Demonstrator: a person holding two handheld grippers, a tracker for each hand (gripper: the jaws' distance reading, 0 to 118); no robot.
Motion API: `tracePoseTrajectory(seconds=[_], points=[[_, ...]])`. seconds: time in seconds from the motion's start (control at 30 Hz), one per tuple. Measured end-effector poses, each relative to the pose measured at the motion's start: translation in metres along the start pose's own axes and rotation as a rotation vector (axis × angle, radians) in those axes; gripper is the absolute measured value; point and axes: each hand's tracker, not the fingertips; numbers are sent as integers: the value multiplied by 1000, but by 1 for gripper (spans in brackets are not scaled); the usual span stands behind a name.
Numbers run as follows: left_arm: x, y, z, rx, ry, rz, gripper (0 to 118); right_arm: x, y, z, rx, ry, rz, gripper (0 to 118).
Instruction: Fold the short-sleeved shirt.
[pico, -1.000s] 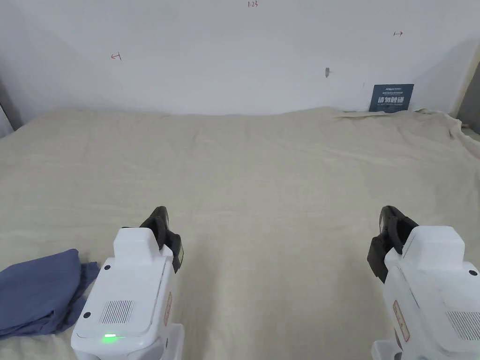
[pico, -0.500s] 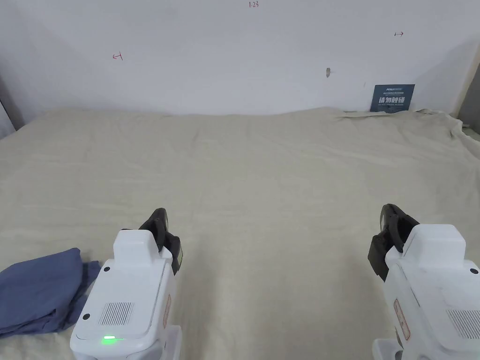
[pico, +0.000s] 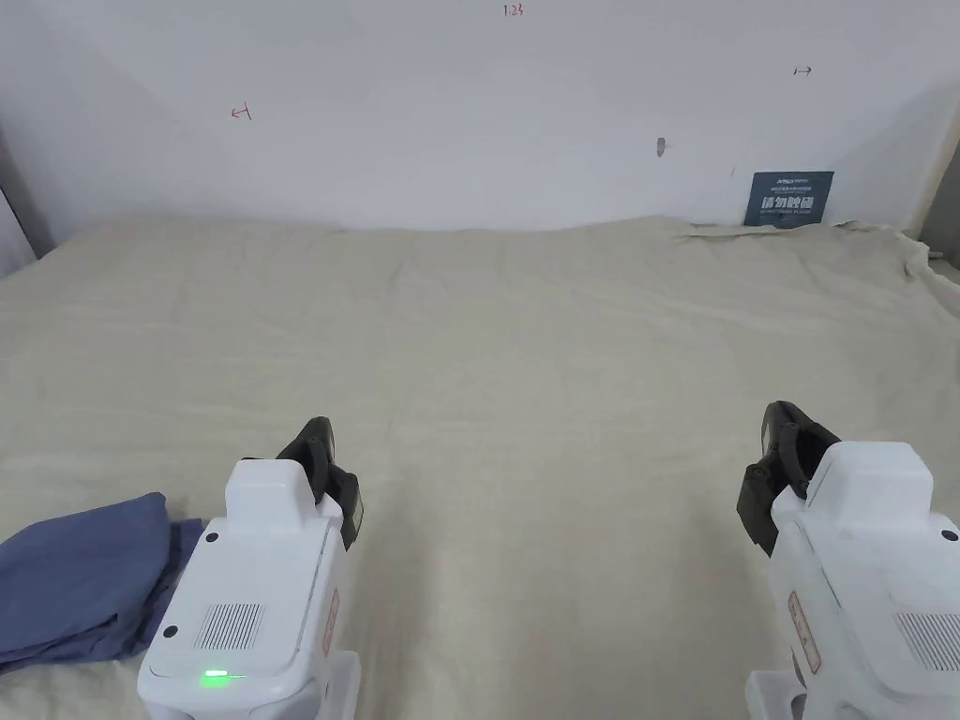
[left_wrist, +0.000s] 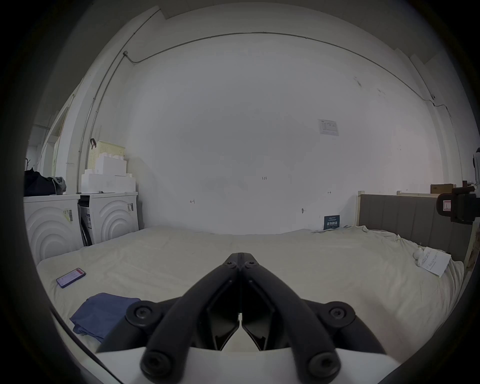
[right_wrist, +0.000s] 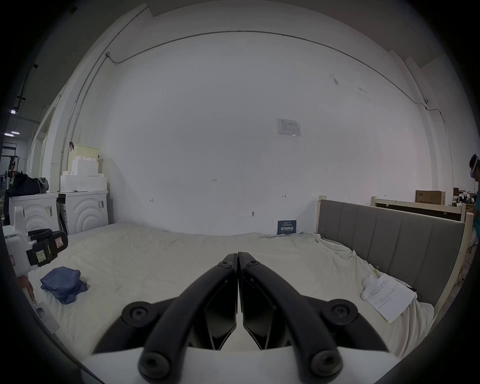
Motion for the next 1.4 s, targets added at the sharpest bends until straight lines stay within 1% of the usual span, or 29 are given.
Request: tracePoseTrajectory(seconds=[1.1, 1.17, 1.23, 1.27, 1.3, 1.33, 1.37, 1.4], points=[[-12, -1, 0, 1, 26, 20, 0, -3, 1, 2, 2, 3, 2, 0], [-13, 0, 0, 0, 26, 31, 10, -3, 1, 2, 1, 3, 2, 3], [-14, -1, 0, 13, 30, 45, 30, -3, 1, 2, 2, 2, -1, 19], [-15, -1, 0, 16, 34, 53, 44, -3, 1, 3, 3, 2, -4, 33], [-16, 0, 0, 13, 40, 62, 62, -2, 1, 3, 4, 0, -5, 53], [-18, 0, -1, 11, 40, 72, 69, -2, 1, 3, 5, -1, -7, 67], [-20, 0, -2, 8, 36, 83, 73, -2, 1, 2, 4, -4, -6, 79], [-21, 1, -2, 8, 34, 88, 79, -2, 2, 2, 4, -4, -8, 93]])
